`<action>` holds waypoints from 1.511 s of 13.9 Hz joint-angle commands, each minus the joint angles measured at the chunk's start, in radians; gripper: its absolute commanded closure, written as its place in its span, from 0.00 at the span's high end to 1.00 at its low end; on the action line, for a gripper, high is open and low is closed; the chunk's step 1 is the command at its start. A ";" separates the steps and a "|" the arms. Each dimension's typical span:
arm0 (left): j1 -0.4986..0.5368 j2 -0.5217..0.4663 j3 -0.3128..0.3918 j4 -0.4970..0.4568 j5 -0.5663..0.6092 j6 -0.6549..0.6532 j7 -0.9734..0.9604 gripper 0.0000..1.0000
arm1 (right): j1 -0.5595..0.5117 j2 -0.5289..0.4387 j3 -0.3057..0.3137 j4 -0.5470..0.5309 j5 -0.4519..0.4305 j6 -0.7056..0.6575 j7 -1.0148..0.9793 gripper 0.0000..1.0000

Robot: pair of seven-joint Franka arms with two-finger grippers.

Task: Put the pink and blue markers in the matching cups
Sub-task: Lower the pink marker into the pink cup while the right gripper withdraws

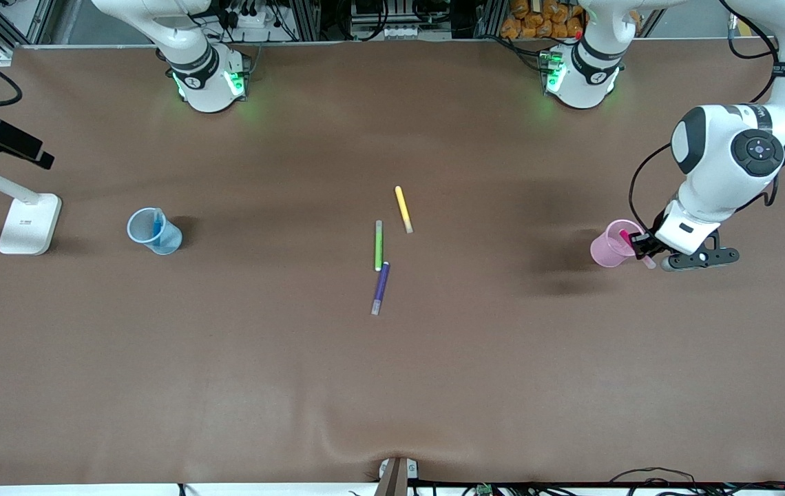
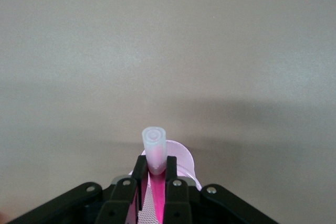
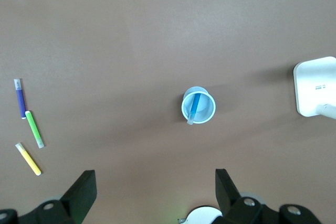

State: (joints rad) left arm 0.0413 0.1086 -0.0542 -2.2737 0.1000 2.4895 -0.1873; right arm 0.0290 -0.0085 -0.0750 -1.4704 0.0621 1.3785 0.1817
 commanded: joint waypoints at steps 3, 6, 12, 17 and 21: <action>0.011 -0.007 -0.010 -0.017 0.024 0.011 0.003 0.09 | -0.011 -0.027 0.006 -0.018 -0.024 0.007 -0.071 1.00; 0.011 -0.006 -0.010 -0.015 0.024 -0.009 0.009 0.87 | -0.011 -0.027 0.006 -0.016 -0.033 0.007 -0.073 1.00; 0.009 -0.017 -0.013 0.026 0.024 -0.092 0.011 1.00 | -0.008 -0.025 0.008 -0.021 -0.077 0.005 -0.073 1.00; 0.005 -0.026 -0.048 0.202 0.012 -0.366 0.011 1.00 | -0.001 -0.024 0.008 -0.018 -0.077 0.005 -0.073 1.00; 0.005 -0.032 -0.098 0.399 0.012 -0.602 0.014 1.00 | -0.001 -0.022 0.008 -0.016 -0.074 0.007 -0.071 1.00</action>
State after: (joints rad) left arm 0.0402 0.0770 -0.1286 -1.9765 0.1000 2.0099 -0.1802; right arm 0.0292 -0.0122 -0.0739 -1.4707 0.0054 1.3788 0.1225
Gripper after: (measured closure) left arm 0.000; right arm 0.000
